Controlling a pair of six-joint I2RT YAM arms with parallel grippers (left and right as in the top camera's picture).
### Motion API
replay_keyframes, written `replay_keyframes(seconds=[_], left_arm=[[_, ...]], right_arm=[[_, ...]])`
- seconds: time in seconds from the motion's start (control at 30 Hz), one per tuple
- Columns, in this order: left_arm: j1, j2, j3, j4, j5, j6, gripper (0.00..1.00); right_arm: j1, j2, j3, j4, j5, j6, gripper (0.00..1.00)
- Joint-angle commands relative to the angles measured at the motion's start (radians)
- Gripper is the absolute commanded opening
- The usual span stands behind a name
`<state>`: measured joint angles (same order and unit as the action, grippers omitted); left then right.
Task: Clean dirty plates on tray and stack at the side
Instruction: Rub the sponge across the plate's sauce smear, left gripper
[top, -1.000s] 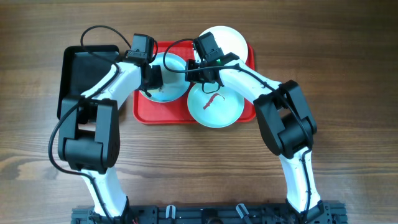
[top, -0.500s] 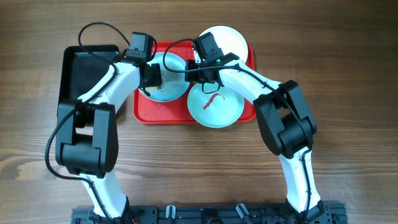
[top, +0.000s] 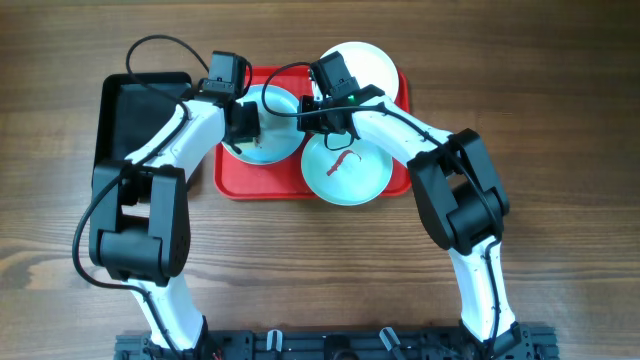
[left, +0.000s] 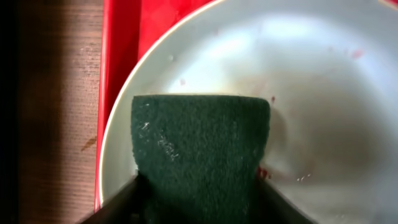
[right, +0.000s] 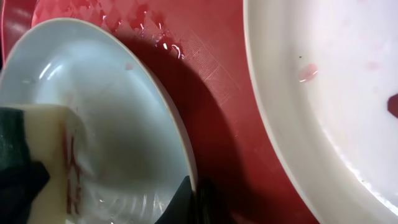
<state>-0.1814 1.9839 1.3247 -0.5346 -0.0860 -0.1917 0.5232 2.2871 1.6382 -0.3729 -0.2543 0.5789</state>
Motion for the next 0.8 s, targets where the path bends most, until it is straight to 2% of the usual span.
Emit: replay_keyframes(seconds=[0.0, 0.1, 0.27, 0.4, 0.63, 0.77], left_arm=[[0.002, -0.025, -0.008, 0.023, -0.016, 0.005, 0.37], [0.002, -0.025, -0.008, 0.025, -0.016, 0.005, 0.36], [0.001, -0.025, -0.008, 0.014, -0.004, 0.004, 0.04], [-0.013, -0.016, -0.02, 0.007, 0.056, 0.002, 0.04], [-0.066, 0.052, -0.093, 0.061, 0.052, -0.004, 0.04], [-0.087, 0.076, -0.121, 0.08, 0.052, -0.058, 0.04]], right_arm=[[0.008, 0.029, 0.011, 0.001, -0.015, 0.003, 0.06], [0.008, 0.029, 0.011, 0.001, -0.016, 0.001, 0.06], [0.008, 0.029, 0.011, 0.0, -0.015, 0.0, 0.1], [0.008, 0.029, 0.011, 0.0, -0.015, -0.003, 0.11], [0.008, 0.029, 0.011, -0.002, -0.015, -0.003, 0.11], [0.008, 0.029, 0.011, -0.002, -0.015, -0.003, 0.11]])
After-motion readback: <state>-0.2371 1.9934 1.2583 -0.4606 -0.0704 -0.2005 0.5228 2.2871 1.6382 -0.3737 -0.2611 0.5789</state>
